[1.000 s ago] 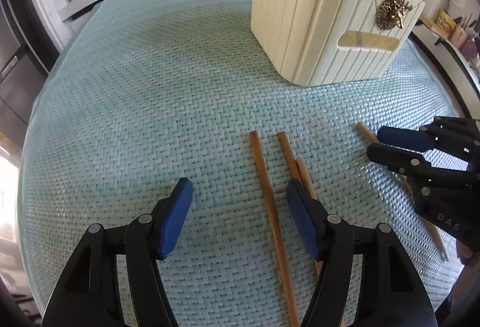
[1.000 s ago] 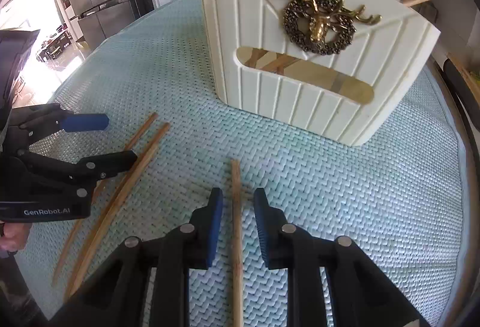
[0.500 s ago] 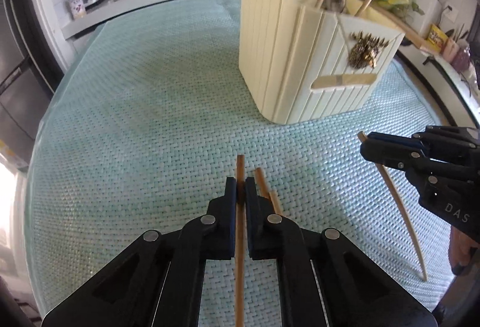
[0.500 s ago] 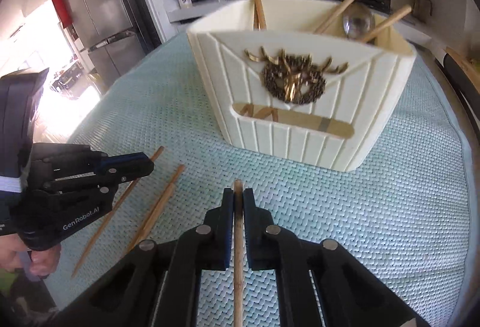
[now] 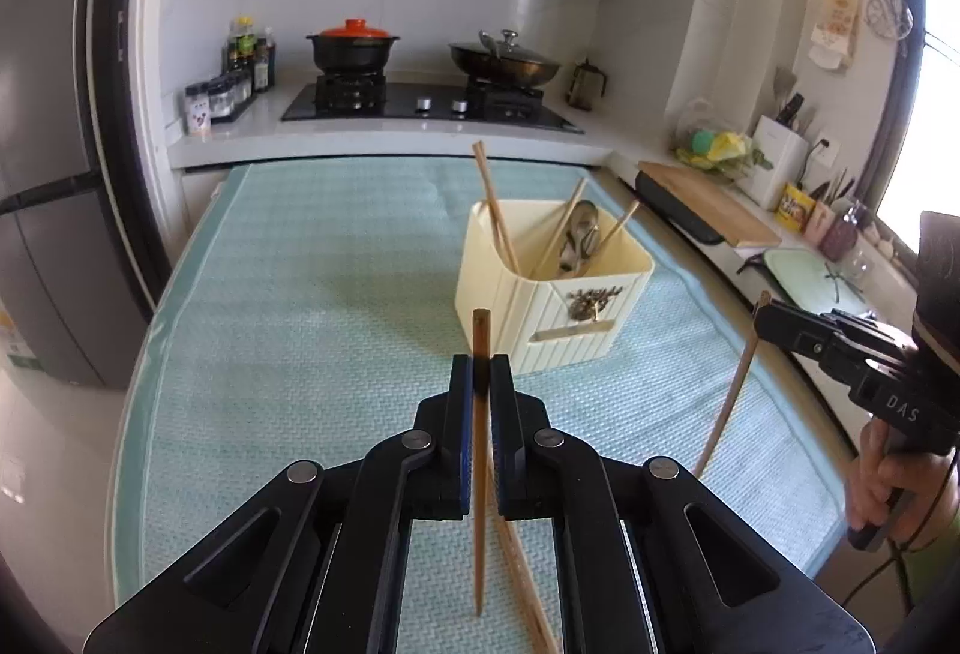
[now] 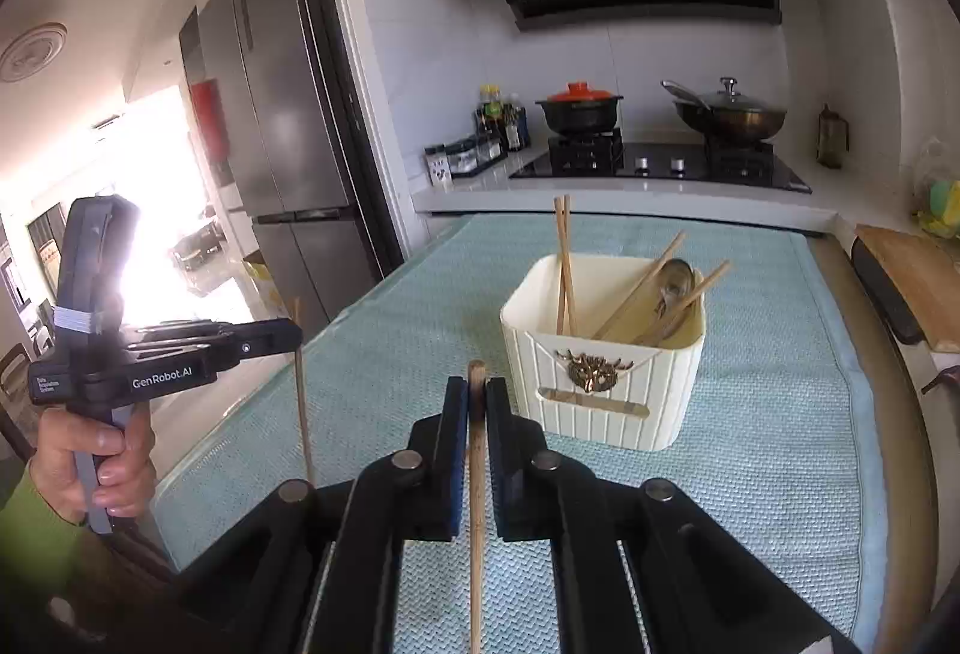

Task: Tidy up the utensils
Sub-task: 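Lift and carry both chopsticks over the cream caddy with both grippers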

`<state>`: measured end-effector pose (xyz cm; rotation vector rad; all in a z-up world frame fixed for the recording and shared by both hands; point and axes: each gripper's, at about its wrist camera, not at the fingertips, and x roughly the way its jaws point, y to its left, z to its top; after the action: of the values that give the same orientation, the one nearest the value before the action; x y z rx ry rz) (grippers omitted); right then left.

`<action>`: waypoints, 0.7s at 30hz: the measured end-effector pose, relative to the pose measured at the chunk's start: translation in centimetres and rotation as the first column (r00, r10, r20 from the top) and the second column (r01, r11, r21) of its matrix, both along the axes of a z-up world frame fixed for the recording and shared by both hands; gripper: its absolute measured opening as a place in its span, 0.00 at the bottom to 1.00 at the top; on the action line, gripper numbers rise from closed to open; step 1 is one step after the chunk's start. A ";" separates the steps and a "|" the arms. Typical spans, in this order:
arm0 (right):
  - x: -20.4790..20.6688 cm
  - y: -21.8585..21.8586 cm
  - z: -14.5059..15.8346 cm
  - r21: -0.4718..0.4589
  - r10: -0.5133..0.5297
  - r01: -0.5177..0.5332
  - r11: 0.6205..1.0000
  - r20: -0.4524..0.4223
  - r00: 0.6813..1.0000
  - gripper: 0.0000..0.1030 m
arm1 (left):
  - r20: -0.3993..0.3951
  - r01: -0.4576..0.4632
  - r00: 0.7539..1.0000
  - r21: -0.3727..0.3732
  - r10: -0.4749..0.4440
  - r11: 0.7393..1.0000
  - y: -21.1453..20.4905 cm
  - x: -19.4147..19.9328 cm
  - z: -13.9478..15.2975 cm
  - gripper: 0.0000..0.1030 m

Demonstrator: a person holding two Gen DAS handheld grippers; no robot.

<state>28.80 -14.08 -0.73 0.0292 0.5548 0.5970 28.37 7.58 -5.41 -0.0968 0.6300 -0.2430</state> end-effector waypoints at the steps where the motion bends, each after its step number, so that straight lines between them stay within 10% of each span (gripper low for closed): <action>1: -0.5 -0.2 0.4 0.010 -0.004 0.004 1.000 0.017 1.000 0.06 | 0.011 -0.002 1.000 -0.007 0.002 1.000 -0.1 -0.4 0.2 0.03; 21: -4.5 -1.1 4.1 0.048 -0.060 0.051 0.998 0.216 0.975 0.06 | 0.135 0.006 0.991 -0.083 0.006 0.997 -1.2 -3.5 4.7 0.03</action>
<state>24.30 -15.23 3.38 0.0189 0.3282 0.5489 24.83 6.39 -0.67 -0.1594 0.4847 -0.2735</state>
